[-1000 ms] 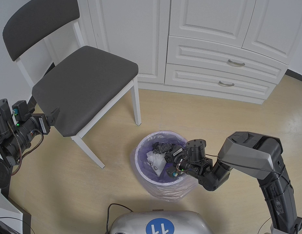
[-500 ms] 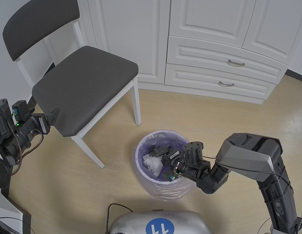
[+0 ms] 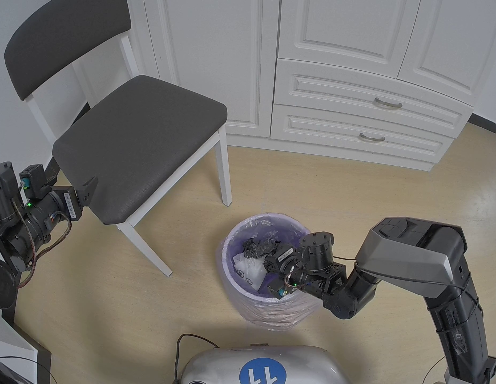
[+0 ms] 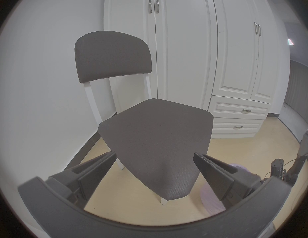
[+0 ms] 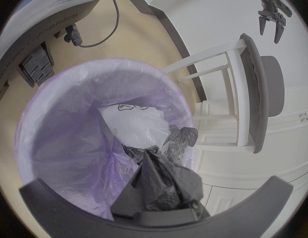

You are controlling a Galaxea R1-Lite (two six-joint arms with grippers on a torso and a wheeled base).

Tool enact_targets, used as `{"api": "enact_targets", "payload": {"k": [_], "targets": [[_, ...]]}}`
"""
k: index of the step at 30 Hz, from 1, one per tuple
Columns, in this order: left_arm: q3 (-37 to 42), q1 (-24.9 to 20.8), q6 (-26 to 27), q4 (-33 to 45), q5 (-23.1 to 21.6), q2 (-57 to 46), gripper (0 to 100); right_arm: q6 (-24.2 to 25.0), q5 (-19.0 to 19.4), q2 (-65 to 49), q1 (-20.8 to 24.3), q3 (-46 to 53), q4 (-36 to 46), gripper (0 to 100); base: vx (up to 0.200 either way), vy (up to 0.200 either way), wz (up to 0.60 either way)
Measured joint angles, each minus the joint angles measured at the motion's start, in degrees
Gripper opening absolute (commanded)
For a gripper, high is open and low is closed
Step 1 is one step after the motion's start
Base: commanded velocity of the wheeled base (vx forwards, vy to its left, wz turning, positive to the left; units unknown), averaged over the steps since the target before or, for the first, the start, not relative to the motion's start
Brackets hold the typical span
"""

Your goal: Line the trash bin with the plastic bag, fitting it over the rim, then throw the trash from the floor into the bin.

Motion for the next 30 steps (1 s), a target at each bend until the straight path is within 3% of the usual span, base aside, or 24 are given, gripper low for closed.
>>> {"api": "enact_targets", "payload": {"k": [1,2,30], "targets": [[0.0,0.0,0.0,0.0,0.0,0.0,100,0.0,0.0,0.0,0.0,0.3,0.0,0,0.0,0.0,0.0],[0.0,0.0,0.0,0.0,0.0,0.0,100,0.0,0.0,0.0,0.0,0.6,-0.1,100,0.0,0.0,0.0],[0.0,0.8,0.1,-0.1,0.0,0.0,100,0.9,-0.4,-4.6,1.7,0.5,0.4,100,0.0,0.0,0.0]]}}
